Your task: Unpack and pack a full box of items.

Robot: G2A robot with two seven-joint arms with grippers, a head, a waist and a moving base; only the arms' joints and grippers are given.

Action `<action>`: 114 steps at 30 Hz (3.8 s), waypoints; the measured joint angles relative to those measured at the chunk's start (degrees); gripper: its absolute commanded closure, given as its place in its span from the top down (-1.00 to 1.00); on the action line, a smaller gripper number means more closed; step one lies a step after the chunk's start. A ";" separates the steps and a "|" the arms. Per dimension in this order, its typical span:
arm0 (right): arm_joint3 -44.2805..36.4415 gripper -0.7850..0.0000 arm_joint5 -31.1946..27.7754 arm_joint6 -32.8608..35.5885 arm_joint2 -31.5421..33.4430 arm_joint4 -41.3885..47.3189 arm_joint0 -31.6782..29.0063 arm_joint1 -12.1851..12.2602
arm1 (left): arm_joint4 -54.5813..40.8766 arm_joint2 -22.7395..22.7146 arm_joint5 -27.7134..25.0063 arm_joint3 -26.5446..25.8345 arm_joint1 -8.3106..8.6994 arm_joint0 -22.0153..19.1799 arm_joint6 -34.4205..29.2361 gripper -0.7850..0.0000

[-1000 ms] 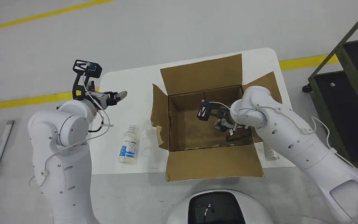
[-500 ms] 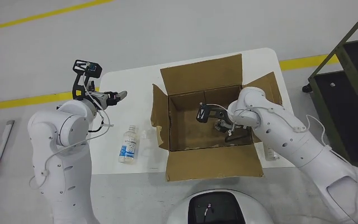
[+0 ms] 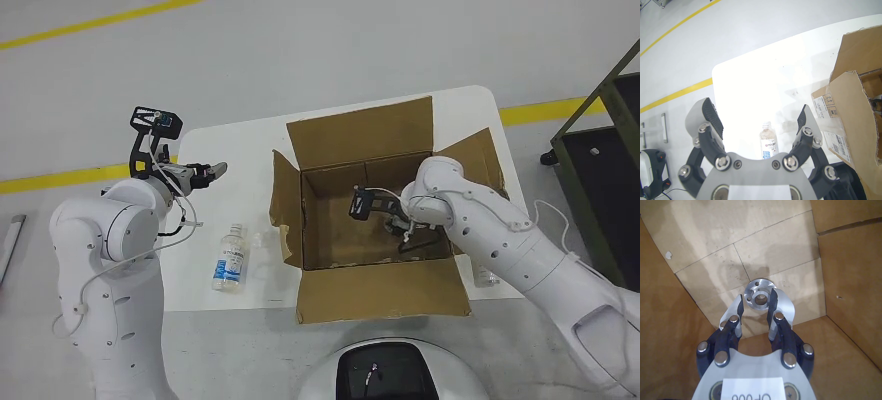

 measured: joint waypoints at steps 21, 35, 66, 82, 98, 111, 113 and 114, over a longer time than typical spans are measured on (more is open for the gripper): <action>3.40 -0.22 0.19 -0.83 -2.15 -1.37 1.59 -1.59 | 0.00 0.00 0.00 0.00 0.00 0.00 0.00 1.00; 4.45 -0.43 -0.09 -0.90 -2.96 -2.16 1.77 -2.34 | 0.00 0.00 0.00 0.00 0.00 0.00 0.00 1.00; -3.54 -1.00 2.97 -2.07 8.38 0.91 -2.26 0.77 | 0.00 0.00 0.00 0.00 0.00 0.00 0.00 1.00; -26.03 -1.00 -0.78 -17.52 38.08 24.33 -27.09 7.52 | 0.00 0.00 0.00 0.00 0.00 0.00 0.00 1.00; -24.64 -1.00 -5.61 -24.32 41.67 33.01 -32.74 8.23 | 0.00 0.00 0.00 0.00 0.00 0.00 0.00 1.00; -29.20 -1.00 -10.20 -27.95 48.62 38.22 -33.47 9.51 | 0.00 0.00 0.00 0.00 0.00 0.00 0.00 1.00; -30.22 -1.00 -11.00 -27.72 51.82 39.67 -33.93 10.06 | 0.00 0.00 0.00 0.00 0.00 0.00 0.00 1.00; -31.06 -1.00 -11.28 -27.40 54.20 40.00 -34.36 10.45 | 0.00 0.00 0.00 0.00 0.00 0.00 0.00 1.00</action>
